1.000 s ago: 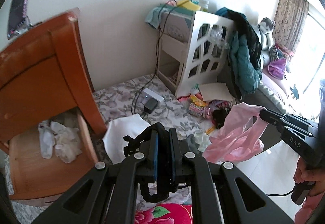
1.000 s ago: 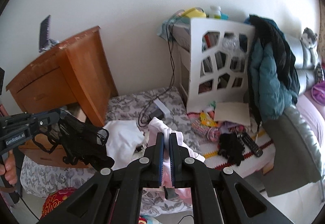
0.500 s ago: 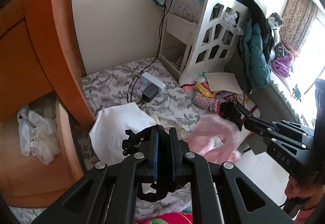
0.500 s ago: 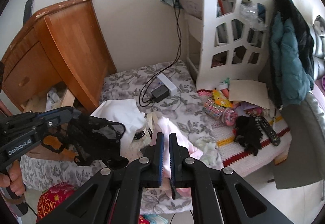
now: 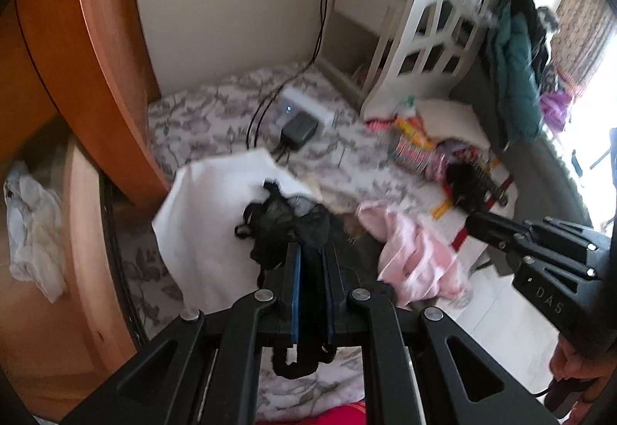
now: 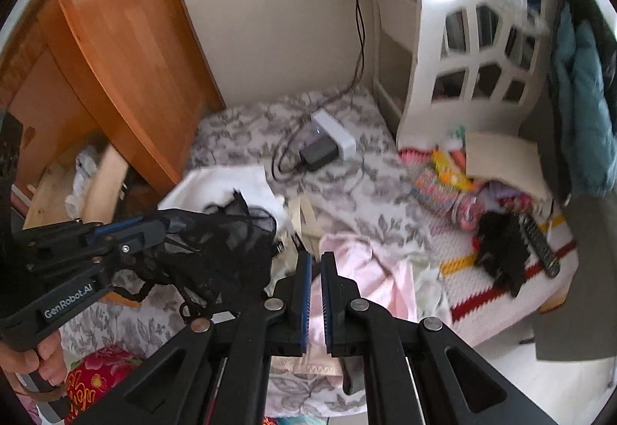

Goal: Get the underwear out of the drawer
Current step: 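Carry the black mesh item with the left tool while the right tool carries the pink cloth to the bed, then open the left tool over the bed while the right tool releases the pink cloth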

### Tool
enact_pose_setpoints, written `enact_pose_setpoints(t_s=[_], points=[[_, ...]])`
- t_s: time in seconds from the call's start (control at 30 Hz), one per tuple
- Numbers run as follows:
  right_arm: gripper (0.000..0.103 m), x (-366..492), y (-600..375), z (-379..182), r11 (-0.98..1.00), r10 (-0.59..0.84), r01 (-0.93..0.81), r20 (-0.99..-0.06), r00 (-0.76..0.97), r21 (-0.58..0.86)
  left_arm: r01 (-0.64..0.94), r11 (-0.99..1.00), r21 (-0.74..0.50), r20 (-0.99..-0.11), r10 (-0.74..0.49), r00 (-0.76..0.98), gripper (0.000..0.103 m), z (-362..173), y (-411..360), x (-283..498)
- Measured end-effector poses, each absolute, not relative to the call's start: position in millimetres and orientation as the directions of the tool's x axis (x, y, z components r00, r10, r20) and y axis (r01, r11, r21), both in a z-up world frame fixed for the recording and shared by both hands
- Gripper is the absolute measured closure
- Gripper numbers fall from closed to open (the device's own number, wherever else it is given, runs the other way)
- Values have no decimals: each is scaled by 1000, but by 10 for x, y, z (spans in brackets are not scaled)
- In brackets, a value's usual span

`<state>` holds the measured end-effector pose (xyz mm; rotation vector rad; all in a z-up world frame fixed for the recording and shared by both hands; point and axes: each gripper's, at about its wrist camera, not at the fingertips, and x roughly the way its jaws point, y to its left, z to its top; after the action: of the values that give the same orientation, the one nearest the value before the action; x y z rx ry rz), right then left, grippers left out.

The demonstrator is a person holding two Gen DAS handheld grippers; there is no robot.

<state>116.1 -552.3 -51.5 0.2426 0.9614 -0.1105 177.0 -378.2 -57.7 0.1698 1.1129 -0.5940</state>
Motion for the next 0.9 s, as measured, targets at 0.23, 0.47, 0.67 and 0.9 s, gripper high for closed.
enact_pose_setpoints(t_s=[0.23,0.47,0.67,0.9], points=[[97,1094,-5515,-916,962,30,218,-862,506,162,524,846,-96,-934,-259,246,88,-973,-3789,1681],[94,943,-5462,-1122,959,21,236,-868,495,157,499,858,-120,-925,-279,257,44,-1060,-3662,1506],[55,811,-5417,-1273,950,-28,284,-871,491,130,439,887,-143,-906,-296,303,27,-1073,-3508,1375],[32,599,-5312,-1306,931,-62,339,-855,515,137,449,883,-138,-861,-331,386,12,-900,-3438,1150]])
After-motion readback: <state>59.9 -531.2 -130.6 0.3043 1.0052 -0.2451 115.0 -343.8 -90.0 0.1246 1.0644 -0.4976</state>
